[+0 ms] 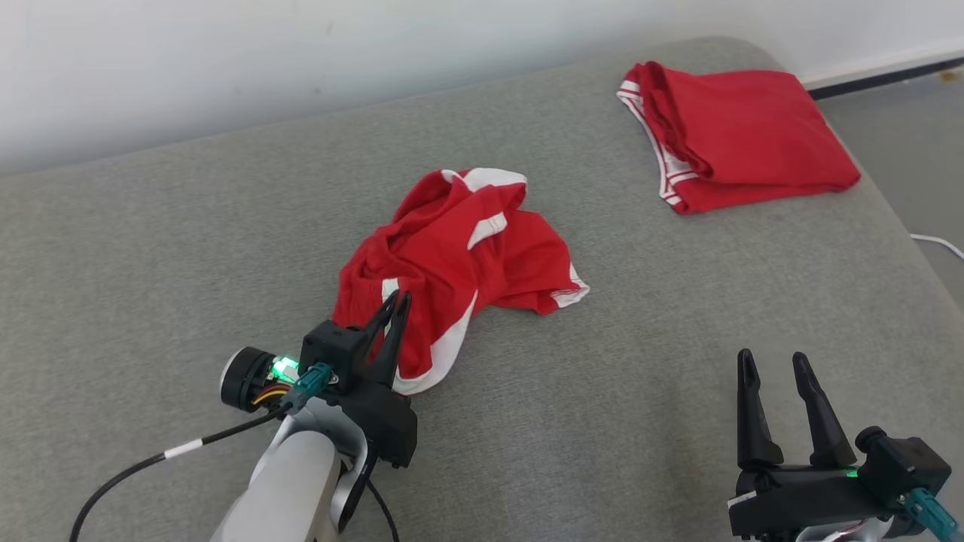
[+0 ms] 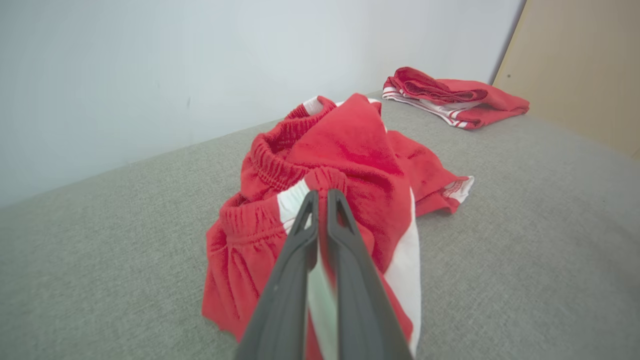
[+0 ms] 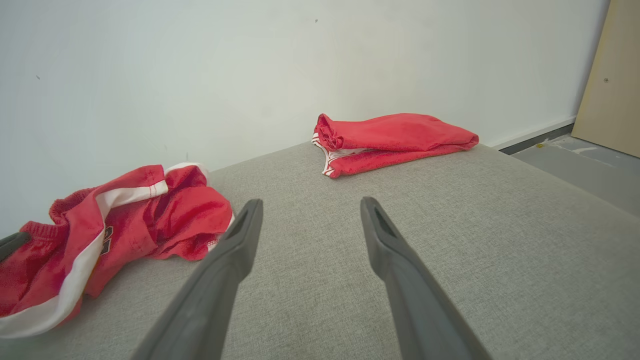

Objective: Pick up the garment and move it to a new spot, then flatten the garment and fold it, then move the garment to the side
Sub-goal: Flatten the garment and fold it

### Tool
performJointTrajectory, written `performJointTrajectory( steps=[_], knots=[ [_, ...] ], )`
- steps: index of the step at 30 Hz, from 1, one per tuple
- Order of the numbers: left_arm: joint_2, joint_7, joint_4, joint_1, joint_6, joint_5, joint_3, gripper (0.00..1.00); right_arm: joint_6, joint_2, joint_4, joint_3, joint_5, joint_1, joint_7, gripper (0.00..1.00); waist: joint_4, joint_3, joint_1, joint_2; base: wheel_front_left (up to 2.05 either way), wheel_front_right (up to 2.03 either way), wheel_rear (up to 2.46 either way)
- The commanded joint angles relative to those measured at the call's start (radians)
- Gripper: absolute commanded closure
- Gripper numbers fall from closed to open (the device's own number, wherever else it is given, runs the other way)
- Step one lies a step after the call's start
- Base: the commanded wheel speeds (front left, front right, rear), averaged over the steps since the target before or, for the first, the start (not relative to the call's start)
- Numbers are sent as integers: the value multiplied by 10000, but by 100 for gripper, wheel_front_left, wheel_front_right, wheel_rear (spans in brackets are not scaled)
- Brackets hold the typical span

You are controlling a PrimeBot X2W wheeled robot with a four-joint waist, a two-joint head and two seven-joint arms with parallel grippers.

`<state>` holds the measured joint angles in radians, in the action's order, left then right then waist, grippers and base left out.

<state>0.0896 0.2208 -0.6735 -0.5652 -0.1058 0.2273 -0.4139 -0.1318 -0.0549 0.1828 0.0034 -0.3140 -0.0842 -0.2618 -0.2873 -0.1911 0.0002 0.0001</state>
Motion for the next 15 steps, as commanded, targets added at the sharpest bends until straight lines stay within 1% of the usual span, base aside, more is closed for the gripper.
performJointTrajectory(
  steps=[1, 7, 11, 15],
  knots=[
    [-33, 102, 188, 31, 60, 85, 69, 100, 26, 16, -22, -23, 83, 124, -39, 0, 361, 129, -2, -1, 0, 0, 0],
    [-23, 355, 1206, 812, 570, 483, 541, 100, 26, -24, -102, -72, 184, 223, -40, 0, 1196, 338, -2, -1, 0, 0, 0],
    [13, 433, 1938, 1832, 982, 842, 1089, 100, 26, -112, -130, -56, 220, 268, -25, 0, 1651, 386, -2, -1, 0, 0, 0],
    [-32, 453, 2433, 2841, 1222, 1139, 1450, 100, 26, -204, -103, -24, 202, 314, -23, 0, 1960, 420, -2, -1, 0, 0, 0]
  ],
)
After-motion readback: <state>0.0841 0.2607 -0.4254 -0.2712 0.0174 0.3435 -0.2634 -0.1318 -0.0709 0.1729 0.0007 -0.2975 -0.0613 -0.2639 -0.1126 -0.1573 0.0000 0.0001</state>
